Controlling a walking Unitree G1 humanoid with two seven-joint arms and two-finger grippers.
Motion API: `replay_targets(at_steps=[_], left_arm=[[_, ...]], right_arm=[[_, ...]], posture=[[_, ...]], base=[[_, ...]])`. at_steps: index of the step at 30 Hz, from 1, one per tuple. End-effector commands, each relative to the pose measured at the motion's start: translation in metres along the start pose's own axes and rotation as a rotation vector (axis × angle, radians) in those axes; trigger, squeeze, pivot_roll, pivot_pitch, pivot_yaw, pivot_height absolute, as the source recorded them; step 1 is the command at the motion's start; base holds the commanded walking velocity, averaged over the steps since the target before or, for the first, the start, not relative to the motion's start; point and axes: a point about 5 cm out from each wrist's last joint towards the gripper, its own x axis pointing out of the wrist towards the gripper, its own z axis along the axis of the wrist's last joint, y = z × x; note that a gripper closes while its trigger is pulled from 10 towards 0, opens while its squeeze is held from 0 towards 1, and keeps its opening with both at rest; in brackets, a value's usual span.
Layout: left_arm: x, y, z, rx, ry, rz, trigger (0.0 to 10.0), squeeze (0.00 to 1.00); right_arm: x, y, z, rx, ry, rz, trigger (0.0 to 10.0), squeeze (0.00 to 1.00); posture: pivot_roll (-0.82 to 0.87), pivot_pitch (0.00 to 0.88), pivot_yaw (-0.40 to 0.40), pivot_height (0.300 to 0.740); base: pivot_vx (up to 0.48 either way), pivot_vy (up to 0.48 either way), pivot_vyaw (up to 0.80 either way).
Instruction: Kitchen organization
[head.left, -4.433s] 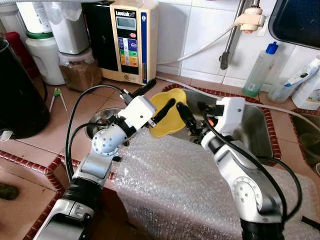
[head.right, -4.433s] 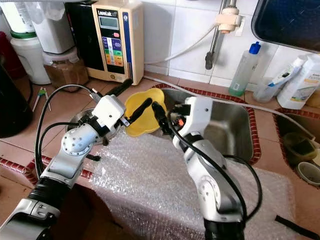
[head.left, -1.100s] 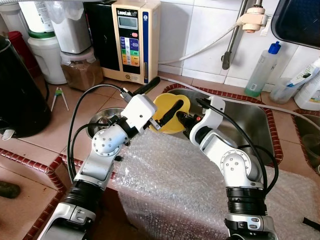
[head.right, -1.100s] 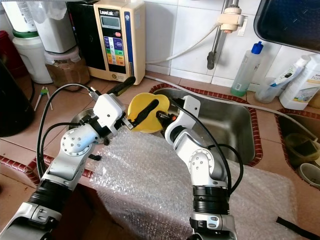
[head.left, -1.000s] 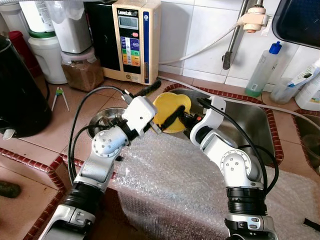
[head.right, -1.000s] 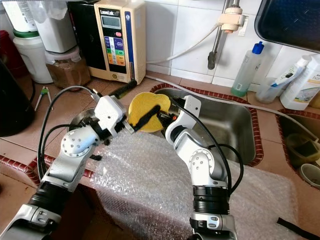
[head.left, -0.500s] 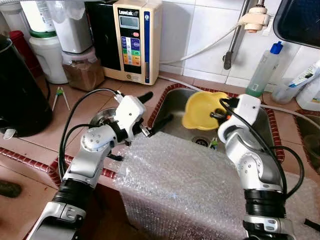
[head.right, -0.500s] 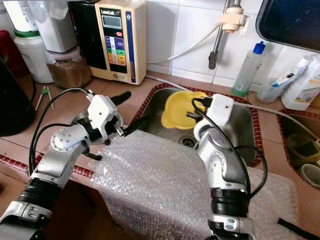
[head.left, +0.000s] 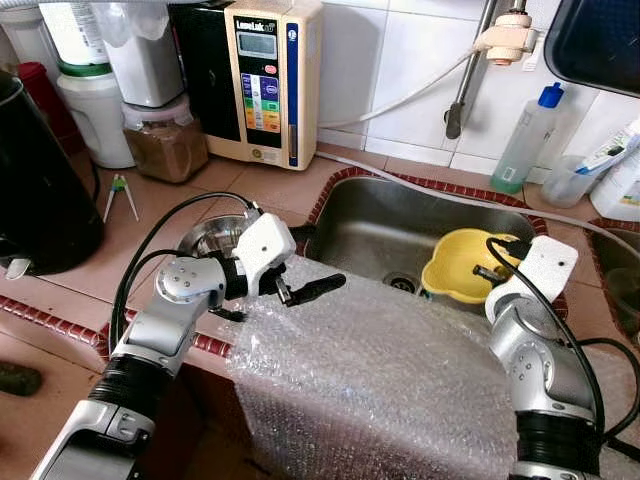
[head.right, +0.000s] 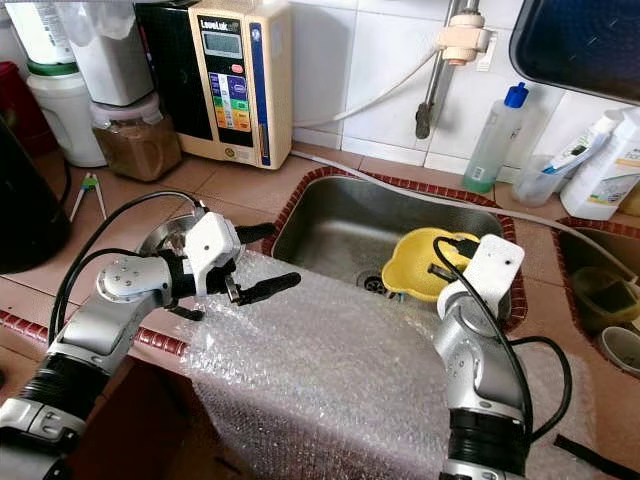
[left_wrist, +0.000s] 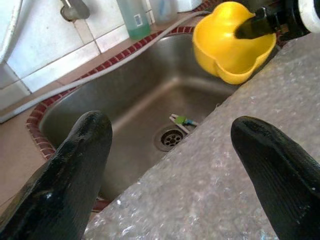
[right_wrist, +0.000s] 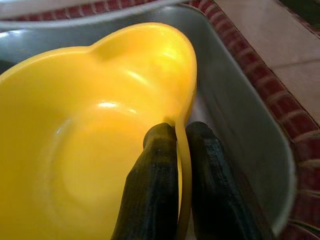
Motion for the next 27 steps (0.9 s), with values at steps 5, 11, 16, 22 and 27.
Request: replay_targets(at_steps=[5,11,16,22,27], left_arm=[[0.001,0.0,0.001,0.026,0.026,-0.042,10.0,1.0],[0.002,-0.002,0.0,0.027,0.031,-0.058,10.0,1.0],[0.002,-0.002,0.001,0.03,0.025,-0.049,10.0,1.0],[0.003,-0.001,0.001,0.026,0.012,-0.023,10.0,1.0],[0.005,0.001,0.002,0.025,-0.002,0.005,10.0,1.0]], right_arm=[[0.001,-0.012,-0.001,-0.004,0.0,-0.085,0.0,0.0],[0.002,-0.012,-0.004,0.005,0.018,-0.092,10.0,1.0],[0.001,-0.011,-0.005,0.01,0.018,-0.09,10.0,1.0],[0.0,-0.008,-0.006,-0.002,0.019,-0.061,10.0,1.0],[0.003,-0.018,-0.001,-0.018,-0.002,-0.103,10.0,1.0]], posture=[[0.06,0.0,-0.008,0.74],[0.07,0.0,-0.011,0.74],[0.07,0.0,-0.01,0.74],[0.06,0.0,-0.009,0.74],[0.06,0.0,-0.011,0.74]], base=[[0.0,0.0,0.0],[0.0,0.0,0.0],[0.0,0.0,0.0],[0.0,0.0,0.0],[0.0,0.0,0.0]])
